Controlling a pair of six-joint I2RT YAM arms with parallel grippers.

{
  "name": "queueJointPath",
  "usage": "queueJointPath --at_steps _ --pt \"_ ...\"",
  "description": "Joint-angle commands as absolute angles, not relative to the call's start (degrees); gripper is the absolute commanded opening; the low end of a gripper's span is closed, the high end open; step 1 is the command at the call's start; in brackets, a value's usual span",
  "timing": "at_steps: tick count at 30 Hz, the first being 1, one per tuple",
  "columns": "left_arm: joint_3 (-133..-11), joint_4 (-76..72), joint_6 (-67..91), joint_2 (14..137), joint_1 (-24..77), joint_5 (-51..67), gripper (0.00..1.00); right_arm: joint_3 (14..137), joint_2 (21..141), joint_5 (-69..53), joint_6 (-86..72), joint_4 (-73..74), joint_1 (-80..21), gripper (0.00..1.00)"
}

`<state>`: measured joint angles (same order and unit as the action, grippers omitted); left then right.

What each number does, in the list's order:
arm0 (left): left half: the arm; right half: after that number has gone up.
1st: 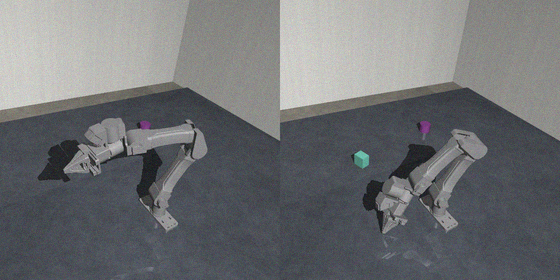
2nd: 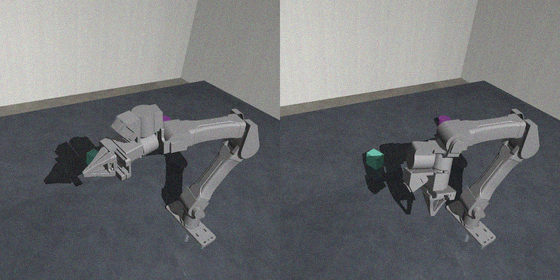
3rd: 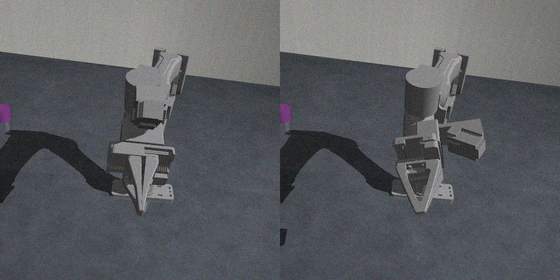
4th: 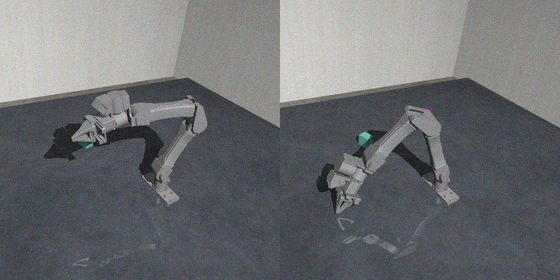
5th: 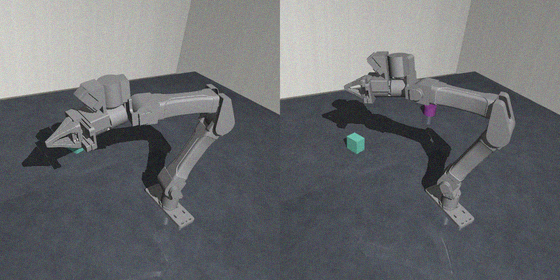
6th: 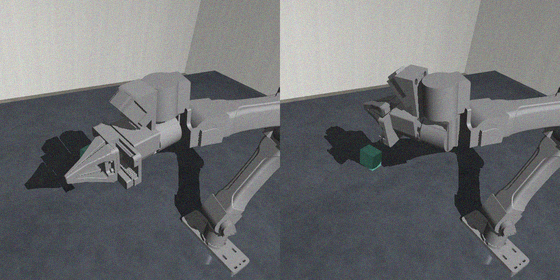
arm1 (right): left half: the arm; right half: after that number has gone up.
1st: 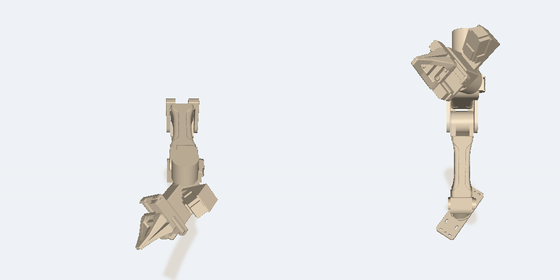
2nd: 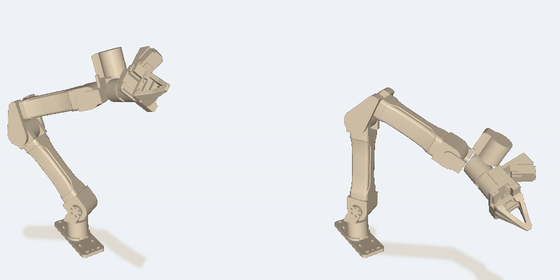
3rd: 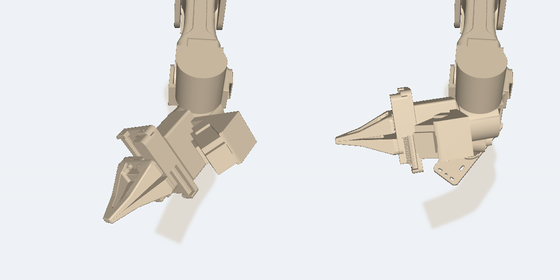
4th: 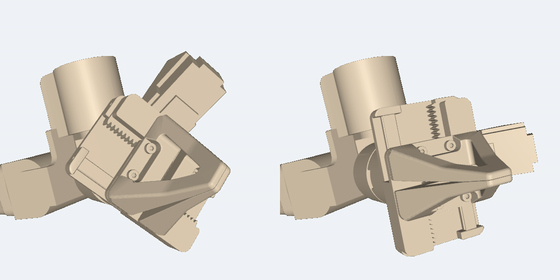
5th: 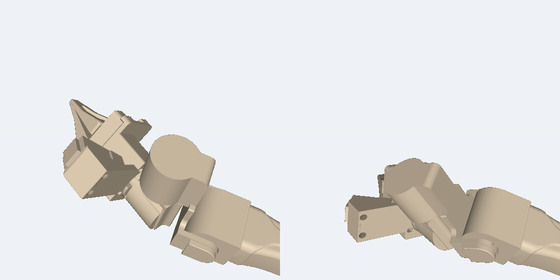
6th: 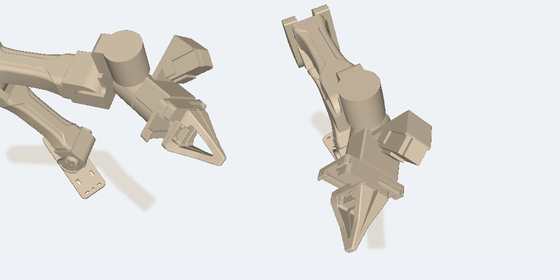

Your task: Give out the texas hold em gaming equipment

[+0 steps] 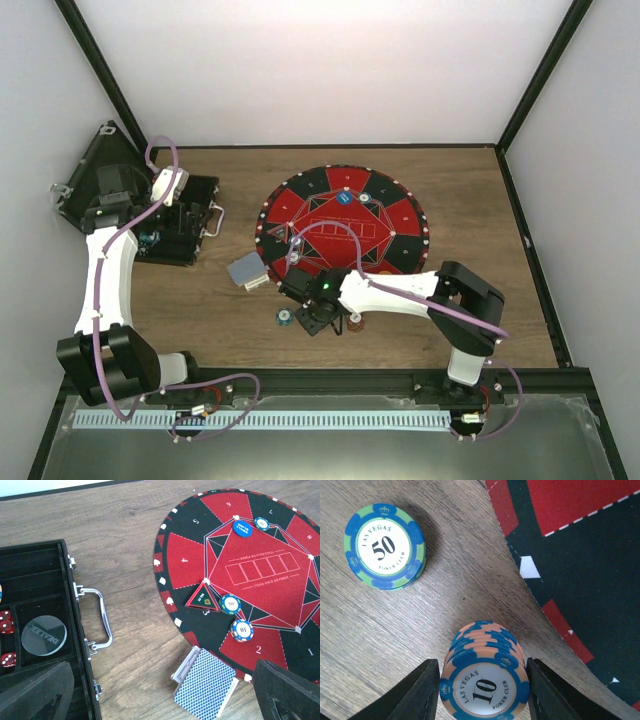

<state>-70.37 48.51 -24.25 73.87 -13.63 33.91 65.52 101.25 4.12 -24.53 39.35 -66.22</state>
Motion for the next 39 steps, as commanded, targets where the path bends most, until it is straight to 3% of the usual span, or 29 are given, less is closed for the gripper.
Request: queueJointPath --at_steps 1,6,14,20,29,39 --pt "-70.0 47.7 -24.4 73.1 -14.0 34.6 1.00 66.0 101.1 5.2 -24.6 39.5 -66.7 0.48" --pt "-69.9 47.6 -24.3 73.1 -14.0 34.8 1.00 65.8 101.0 5.6 -24.4 39.5 -66.7 0.42" --pt "-70.2 47.6 -24.3 73.1 -14.0 34.6 1.00 66.9 100.5 6.6 -24.0 40.3 -66.5 0.23" --pt "-70.2 47.5 -24.2 72.9 -14.0 34.4 1.00 69.2 98.1 7.5 -23.4 41.8 -64.1 0.17" --pt "-70.3 47.3 -24.3 72.8 -14.0 34.1 1.00 74.2 95.0 9.3 -19.7 43.7 -55.3 0.16" --pt "-70.3 47.3 -24.1 73.3 -14.0 34.6 1.00 86.6 102.2 12.9 -13.0 40.7 -35.8 0.16"
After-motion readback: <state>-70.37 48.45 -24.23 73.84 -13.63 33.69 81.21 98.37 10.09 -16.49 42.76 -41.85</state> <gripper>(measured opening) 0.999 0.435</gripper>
